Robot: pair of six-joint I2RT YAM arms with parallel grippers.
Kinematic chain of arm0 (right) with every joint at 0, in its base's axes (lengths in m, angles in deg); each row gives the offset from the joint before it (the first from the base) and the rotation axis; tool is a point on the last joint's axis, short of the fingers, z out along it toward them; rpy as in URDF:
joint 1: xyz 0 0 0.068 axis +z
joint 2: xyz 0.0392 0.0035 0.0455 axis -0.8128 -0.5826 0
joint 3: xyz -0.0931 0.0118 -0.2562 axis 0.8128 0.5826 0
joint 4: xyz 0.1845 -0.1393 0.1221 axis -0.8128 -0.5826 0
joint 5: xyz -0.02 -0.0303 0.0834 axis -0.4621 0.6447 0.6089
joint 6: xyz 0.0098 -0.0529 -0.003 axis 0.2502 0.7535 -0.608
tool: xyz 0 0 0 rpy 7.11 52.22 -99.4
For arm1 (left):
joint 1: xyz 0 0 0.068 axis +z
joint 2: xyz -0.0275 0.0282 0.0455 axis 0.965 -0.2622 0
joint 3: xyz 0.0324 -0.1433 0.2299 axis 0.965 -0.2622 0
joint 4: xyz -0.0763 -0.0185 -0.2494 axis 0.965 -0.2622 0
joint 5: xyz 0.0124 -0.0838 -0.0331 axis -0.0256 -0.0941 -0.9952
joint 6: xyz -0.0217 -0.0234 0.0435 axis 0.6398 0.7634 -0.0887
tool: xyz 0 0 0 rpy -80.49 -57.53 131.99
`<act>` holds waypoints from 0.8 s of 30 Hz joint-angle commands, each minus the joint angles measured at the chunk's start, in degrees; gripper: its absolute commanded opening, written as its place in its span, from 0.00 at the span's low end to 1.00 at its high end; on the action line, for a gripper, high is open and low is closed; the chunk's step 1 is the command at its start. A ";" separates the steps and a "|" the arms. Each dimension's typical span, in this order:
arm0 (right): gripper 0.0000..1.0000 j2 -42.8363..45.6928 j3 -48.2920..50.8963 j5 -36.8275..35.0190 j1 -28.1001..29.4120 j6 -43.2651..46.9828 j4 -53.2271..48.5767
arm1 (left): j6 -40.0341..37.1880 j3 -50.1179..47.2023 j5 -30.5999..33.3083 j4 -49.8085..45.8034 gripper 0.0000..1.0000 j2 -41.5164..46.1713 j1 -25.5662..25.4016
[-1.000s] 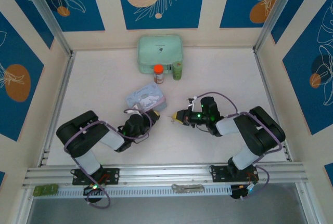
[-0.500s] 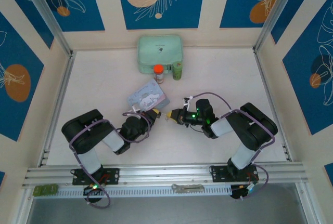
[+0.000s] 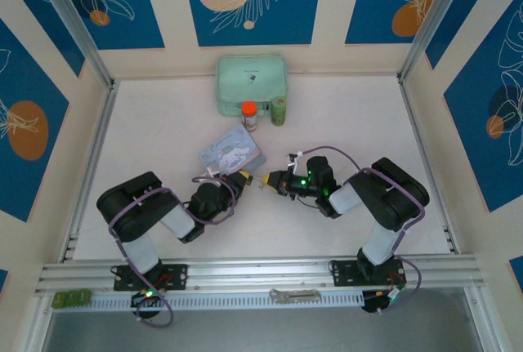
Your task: Unlock a padlock with a key
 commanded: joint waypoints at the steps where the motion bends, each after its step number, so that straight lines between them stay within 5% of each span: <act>1: 0.00 -0.94 -0.43 -1.01 1.00 -0.48 1.33 | 0.98 0.78 -0.66 4.17 0.00 1.17 0.08; 24: 0.00 1.90 1.32 -3.71 2.50 0.32 0.08 | 0.78 1.76 -0.84 4.17 0.00 0.95 0.02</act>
